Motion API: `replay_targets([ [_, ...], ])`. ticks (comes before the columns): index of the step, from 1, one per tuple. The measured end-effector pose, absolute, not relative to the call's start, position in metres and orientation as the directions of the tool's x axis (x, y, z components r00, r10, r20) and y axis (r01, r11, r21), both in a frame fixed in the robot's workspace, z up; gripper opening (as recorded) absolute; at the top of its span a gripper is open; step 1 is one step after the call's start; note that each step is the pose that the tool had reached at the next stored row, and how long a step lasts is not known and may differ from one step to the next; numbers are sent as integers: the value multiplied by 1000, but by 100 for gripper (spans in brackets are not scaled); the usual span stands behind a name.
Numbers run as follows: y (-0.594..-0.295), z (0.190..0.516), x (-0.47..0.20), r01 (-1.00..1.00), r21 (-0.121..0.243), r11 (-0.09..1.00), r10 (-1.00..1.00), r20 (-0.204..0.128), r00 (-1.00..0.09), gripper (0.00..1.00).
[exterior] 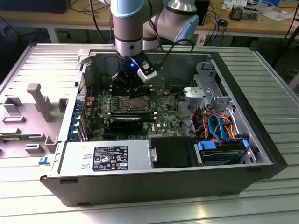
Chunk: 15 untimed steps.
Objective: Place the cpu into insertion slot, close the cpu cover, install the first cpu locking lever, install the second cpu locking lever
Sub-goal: 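Install the first cpu locking lever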
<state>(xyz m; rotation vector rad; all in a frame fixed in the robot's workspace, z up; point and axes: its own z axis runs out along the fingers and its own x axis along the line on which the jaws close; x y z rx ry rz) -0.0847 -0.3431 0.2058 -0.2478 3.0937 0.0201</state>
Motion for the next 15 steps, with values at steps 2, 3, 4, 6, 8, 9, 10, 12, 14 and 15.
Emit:
replay_targets([
  [2, -343, 206, -85, -159, 10, 987, -159, -39, -987, 11],
  [3, -343, 206, -85, -160, 10, 987, -159, -39, -987, 11],
  [4, -343, 206, -85, -160, 10, 987, -159, -39, -986, 11],
  [6, -343, 206, -86, -159, 10, 987, -159, -39, -987, 11],
  [8, -343, 206, -86, -159, 10, 987, -159, -39, -987, 11],
  [9, -343, 206, -87, -159, 10, 987, -159, -39, -987, 11],
  [10, -343, 206, -87, -159, 10, 987, -159, -39, -987, 11],
  [12, -343, 206, -87, -160, 10, 987, -159, -39, -987, 11],
  [14, -342, 206, -88, -159, 10, 987, -159, -39, -987, 11],
  [15, -341, 206, -89, -159, 10, 987, -159, -39, -987, 11],
])
